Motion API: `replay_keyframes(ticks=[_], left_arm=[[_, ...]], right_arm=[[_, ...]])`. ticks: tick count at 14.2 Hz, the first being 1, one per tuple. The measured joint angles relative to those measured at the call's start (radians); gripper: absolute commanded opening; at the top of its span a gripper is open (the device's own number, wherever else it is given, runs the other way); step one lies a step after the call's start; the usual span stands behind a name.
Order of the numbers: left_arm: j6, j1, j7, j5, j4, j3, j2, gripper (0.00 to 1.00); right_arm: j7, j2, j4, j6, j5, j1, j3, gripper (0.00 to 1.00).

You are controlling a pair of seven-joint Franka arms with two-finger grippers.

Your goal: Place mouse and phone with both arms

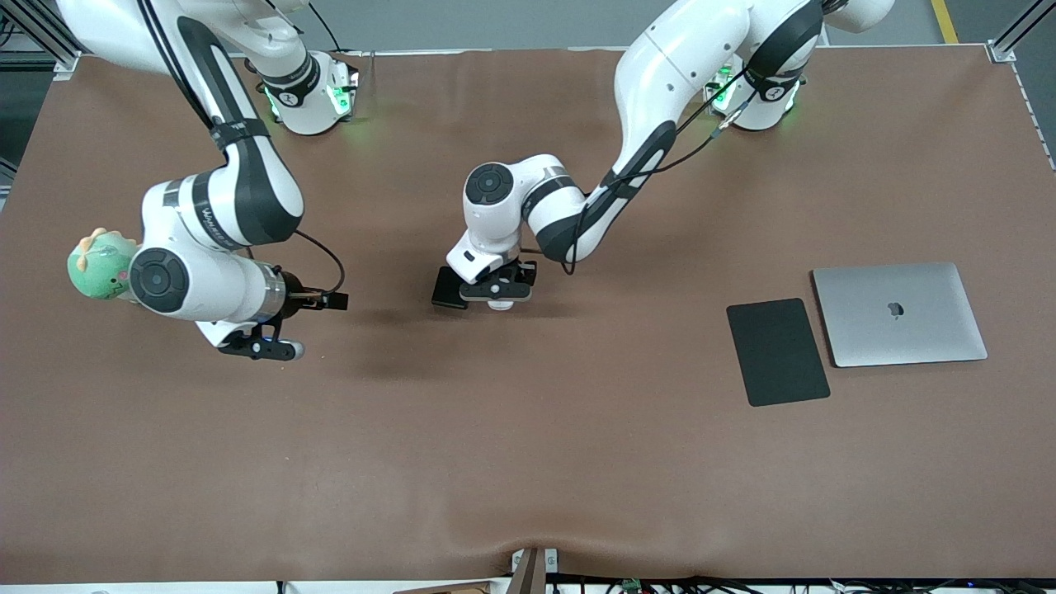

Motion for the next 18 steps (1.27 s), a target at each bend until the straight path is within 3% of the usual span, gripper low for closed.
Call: replay_keyframes(ticks=[6, 18], left_arm=[[-0.086, 0.086, 0.000, -0.026, 0.005, -0.007, -0.093, 0.00], [-0.295, 0.324, 0.261, -0.068, -0.030, -0.011, -0.230, 0.00]], right_arm=[[0.096, 0.027, -0.146, 0.233, 0.045, 0.095, 0.001, 1.00], [0.302, 0.129, -0.159, 0.424, 0.050, 0.273, 0.002, 1.00]])
